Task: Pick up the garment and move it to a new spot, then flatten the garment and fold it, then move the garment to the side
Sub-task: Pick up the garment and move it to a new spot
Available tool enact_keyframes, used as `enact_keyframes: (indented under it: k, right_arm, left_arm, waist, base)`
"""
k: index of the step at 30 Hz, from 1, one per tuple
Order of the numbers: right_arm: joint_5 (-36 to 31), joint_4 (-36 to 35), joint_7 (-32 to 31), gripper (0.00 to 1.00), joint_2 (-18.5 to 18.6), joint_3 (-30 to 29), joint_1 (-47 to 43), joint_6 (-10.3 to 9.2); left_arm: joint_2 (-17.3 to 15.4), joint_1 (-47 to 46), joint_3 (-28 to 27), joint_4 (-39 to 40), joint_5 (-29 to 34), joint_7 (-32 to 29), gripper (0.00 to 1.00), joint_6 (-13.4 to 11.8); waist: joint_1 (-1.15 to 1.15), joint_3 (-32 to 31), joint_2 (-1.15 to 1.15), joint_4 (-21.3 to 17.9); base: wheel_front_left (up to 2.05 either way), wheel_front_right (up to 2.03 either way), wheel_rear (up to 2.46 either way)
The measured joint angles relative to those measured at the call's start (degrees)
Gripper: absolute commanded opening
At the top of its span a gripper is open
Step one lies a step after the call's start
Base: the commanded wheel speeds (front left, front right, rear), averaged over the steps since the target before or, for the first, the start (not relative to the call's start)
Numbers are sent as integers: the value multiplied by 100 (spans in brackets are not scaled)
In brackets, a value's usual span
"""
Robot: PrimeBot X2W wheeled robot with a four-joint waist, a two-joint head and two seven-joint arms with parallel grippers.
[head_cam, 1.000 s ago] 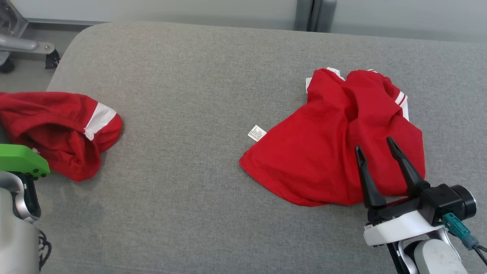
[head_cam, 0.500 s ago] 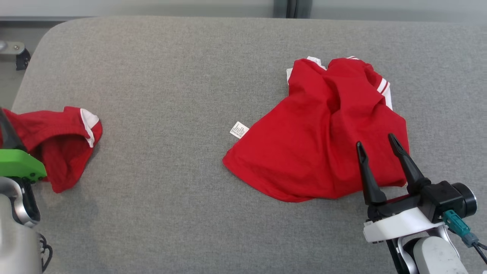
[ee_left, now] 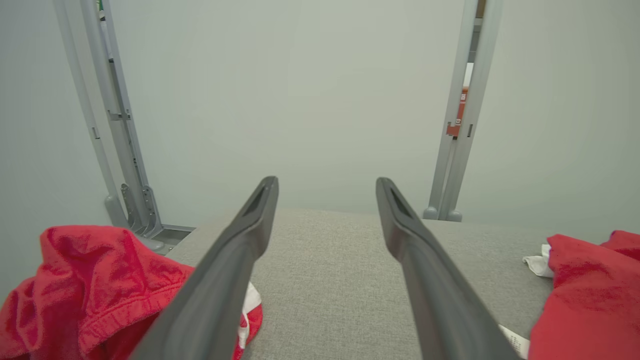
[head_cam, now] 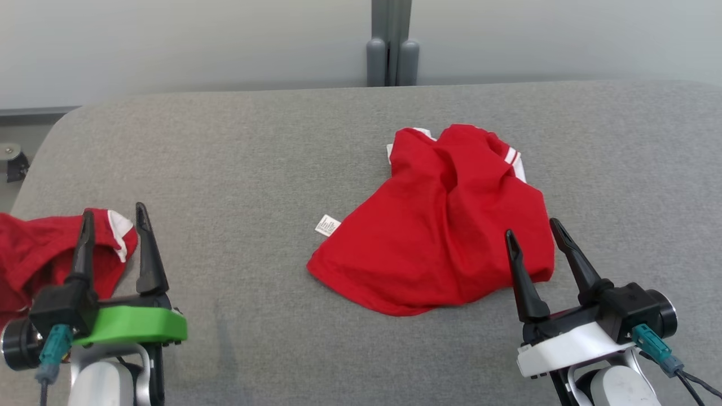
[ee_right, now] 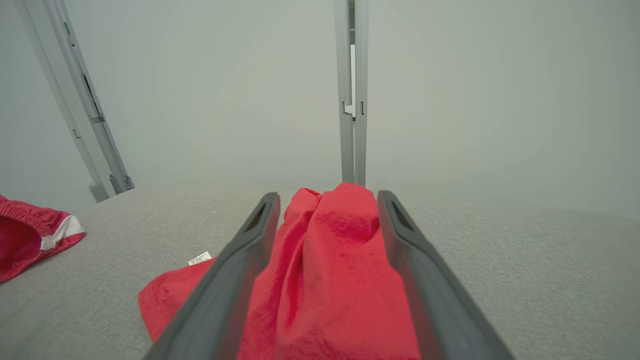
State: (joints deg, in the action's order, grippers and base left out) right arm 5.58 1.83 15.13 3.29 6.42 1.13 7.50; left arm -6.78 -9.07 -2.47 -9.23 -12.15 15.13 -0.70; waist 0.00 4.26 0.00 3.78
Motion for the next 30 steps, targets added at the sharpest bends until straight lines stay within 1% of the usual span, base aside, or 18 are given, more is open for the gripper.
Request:
enact_keyframes:
  k: [5, 10, 13, 16, 20, 25, 30]
  right_arm:
    - [-8, 26, 0, 100, -11, 52, -7, 0]
    - [-8, 40, 0, 100, -13, 66, -37, 0]
    - [-8, 59, 0, 100, -12, 88, -96, 0]
    - [-8, 64, 0, 100, -14, 93, -108, 0]
    - [1, 87, 0, 100, -19, 66, -215, 0]
    - [-4, 140, 0, 100, -22, 48, -385, 0]
    - [-19, 167, 0, 100, -18, -4, -485, 0]
  left_arm:
    - [260, 407, 193, 346, 10, 2, 100, 176]
    - [363, 767, 455, 528, 224, 2, 100, 233]
    - [379, 976, 502, 544, 234, 2, 100, 246]
    - [383, 1165, 558, 535, 149, 2, 100, 208]
    - [388, 1328, 750, 503, 94, 2, 100, 85]
    - [393, 1466, 967, 327, 214, 2, 100, 13]
    - [394, 1579, 1042, 286, 230, 2, 100, -89]
  waist:
    - [0, -122, 0, -327]
    - [0, -220, 0, -642]
    - [0, -274, 0, -789]
    - [0, -328, 0, -903]
    - [0, -427, 0, -977]
    - [0, -584, 0, -972]
    - [0, -739, 0, -951]
  base:
    - [0, 0, 0]
    - [0, 0, 0]
    - [0, 0, 0]
    - [0, 0, 0]
    - [0, 0, 0]
    - [0, 0, 0]
    - [0, 0, 0]
